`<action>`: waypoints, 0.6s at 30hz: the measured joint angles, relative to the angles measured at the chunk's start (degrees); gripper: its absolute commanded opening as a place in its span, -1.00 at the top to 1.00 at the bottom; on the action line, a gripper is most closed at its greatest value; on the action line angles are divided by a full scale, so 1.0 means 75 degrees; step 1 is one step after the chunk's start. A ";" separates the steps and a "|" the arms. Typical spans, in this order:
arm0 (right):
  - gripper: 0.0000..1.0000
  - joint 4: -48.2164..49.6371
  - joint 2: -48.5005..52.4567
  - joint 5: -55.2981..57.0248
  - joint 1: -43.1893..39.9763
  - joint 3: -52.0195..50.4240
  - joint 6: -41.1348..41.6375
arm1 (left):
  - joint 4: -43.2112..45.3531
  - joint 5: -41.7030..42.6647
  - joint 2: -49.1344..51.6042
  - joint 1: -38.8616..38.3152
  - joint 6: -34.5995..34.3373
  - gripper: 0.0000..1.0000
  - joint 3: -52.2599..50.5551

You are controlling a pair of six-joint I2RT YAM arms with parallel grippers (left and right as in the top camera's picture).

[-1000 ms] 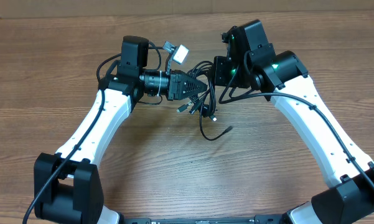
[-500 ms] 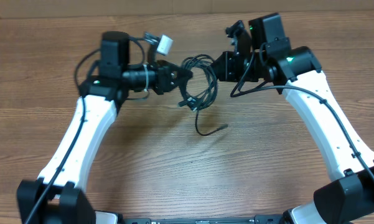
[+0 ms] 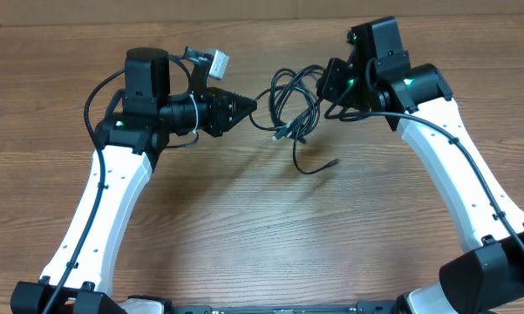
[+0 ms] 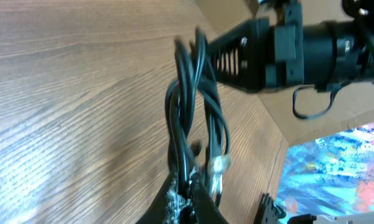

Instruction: Untangle cables

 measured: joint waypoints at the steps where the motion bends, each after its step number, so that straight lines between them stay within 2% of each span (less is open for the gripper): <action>1: 0.92 0.0035 0.0000 0.0108 0.0000 0.0000 0.0099 | -0.0032 -0.0006 0.0000 0.0000 0.0035 0.81 0.0000; 3: 0.92 0.0192 0.0000 0.0137 0.0044 -0.0006 0.0181 | -0.0137 -0.0006 -0.0003 0.0000 0.0157 0.61 0.0000; 7: 0.92 0.0495 0.0003 -0.0385 0.0210 -0.0012 0.0096 | -0.0350 0.0000 -0.0006 0.0000 0.0431 -0.09 0.0000; 9: 0.92 0.0475 0.0006 -0.0839 0.0396 -0.0012 0.0026 | -0.0341 0.0000 -0.0006 0.0000 0.0560 -0.30 0.0000; 13: 0.92 0.0481 0.0029 -0.1667 0.0600 -0.0012 -0.0230 | -0.0329 -0.0187 -0.0009 0.0000 0.0775 -0.46 0.0000; 18: 0.92 0.0475 0.0032 -0.2550 0.0597 -0.0012 -0.0545 | -0.0364 -0.0851 -0.0006 0.0000 0.0842 -0.45 0.0000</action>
